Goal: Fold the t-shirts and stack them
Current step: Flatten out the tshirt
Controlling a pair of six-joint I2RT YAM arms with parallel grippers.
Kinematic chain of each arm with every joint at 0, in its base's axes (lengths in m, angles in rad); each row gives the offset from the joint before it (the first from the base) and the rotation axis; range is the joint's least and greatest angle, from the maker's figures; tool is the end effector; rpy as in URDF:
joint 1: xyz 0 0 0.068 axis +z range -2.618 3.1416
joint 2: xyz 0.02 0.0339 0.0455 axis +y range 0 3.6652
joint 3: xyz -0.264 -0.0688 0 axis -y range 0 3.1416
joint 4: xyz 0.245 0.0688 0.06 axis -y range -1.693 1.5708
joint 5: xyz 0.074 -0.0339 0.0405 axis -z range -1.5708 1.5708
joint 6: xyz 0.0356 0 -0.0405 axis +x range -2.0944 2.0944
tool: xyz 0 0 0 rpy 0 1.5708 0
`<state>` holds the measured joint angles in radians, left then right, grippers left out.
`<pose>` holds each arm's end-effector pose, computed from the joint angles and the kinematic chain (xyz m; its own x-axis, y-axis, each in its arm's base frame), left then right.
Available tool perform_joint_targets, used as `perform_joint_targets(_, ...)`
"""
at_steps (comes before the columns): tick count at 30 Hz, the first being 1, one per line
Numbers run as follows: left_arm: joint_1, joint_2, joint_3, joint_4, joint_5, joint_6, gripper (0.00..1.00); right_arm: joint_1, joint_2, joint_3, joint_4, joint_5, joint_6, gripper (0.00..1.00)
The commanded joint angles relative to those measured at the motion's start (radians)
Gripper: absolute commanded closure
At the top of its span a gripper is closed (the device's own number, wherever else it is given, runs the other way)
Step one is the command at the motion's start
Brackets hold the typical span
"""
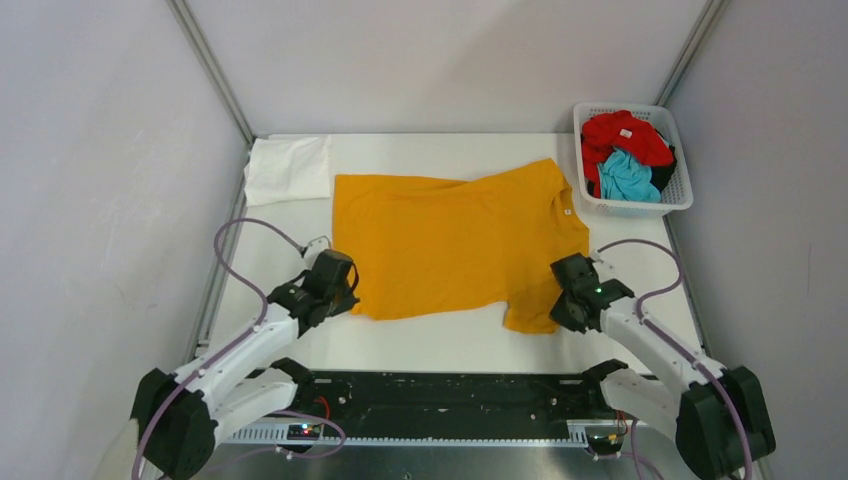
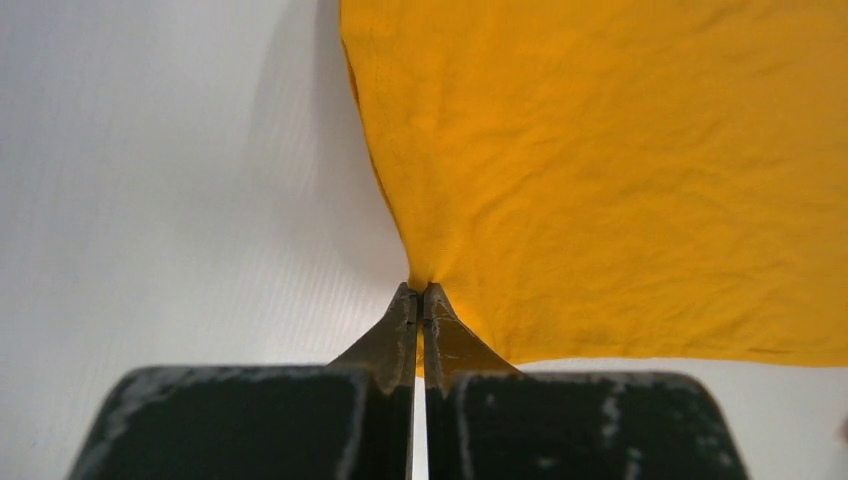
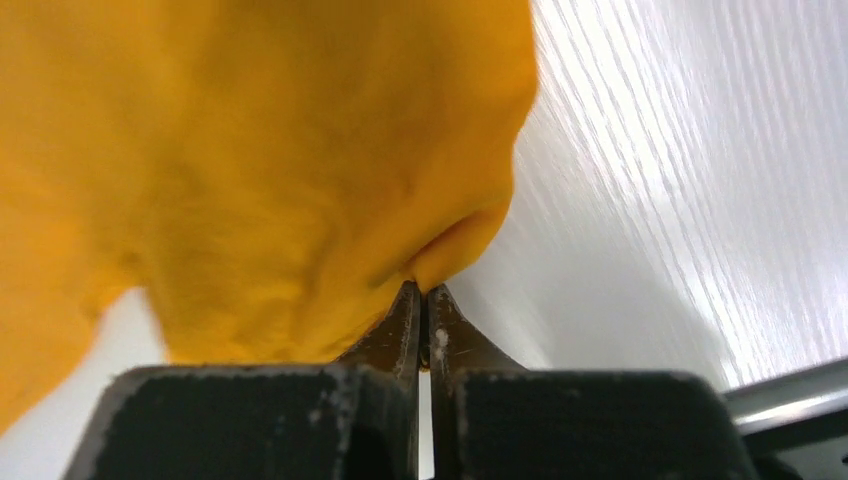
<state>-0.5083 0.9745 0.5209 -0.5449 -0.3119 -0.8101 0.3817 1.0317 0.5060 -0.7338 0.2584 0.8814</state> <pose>0.1597 -0.0764 0.1878 -0.7367 -0.3788 -0.5602 -0.3127 0.9253 -0.2144 0.1516 0.0510 0.1658 -0.7838 0.4893 -0.3825 0.4988 0.8629 0.0816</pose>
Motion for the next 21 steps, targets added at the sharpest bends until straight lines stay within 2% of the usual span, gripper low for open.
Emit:
perform_joint_targets(1, -0.005, -0.097, 0.066, 0.017, -0.059, 0.022, 1.00, -0.003, -0.136, 0.134, 0.114, 0.112, -0.066, 1.00)
perform_joint_targets(5, -0.006, -0.184, 0.184, 0.017, -0.096, 0.022, 1.00, -0.005, -0.266, 0.251, 0.164, 0.198, -0.134, 1.00)
perform_joint_targets(14, -0.006, -0.269, 0.531, -0.025, -0.196, 0.096, 1.00, -0.013, -0.370, 0.608, 0.194, 0.276, -0.344, 1.00)
perform_joint_targets(21, -0.006, -0.297, 0.812, -0.059, -0.194, 0.193, 1.00, -0.020, -0.407, 0.828, 0.191, 0.225, -0.421, 1.00)
